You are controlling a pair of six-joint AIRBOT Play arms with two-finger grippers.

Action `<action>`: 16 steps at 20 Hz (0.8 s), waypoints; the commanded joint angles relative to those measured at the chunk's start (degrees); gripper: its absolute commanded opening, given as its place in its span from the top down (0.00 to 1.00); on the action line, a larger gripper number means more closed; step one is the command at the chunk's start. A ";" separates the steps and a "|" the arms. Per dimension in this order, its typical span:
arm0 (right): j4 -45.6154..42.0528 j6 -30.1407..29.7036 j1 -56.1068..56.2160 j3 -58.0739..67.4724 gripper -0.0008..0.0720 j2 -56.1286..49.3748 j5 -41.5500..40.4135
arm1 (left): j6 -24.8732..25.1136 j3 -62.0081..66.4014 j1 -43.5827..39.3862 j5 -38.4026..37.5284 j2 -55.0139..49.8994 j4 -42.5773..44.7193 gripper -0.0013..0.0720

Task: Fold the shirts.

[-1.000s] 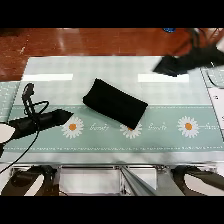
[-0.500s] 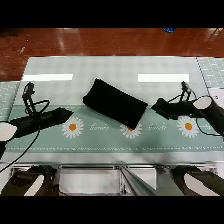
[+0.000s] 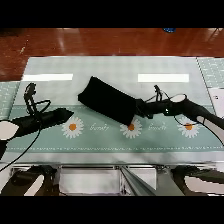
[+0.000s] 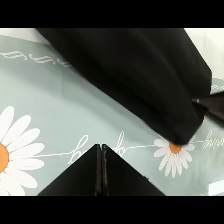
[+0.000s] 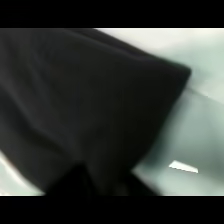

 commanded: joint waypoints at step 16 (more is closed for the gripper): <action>-19.41 13.49 -19.50 54.93 0.96 1.03 24.13 | 0.31 -0.02 -0.02 -0.09 -0.07 0.70 0.95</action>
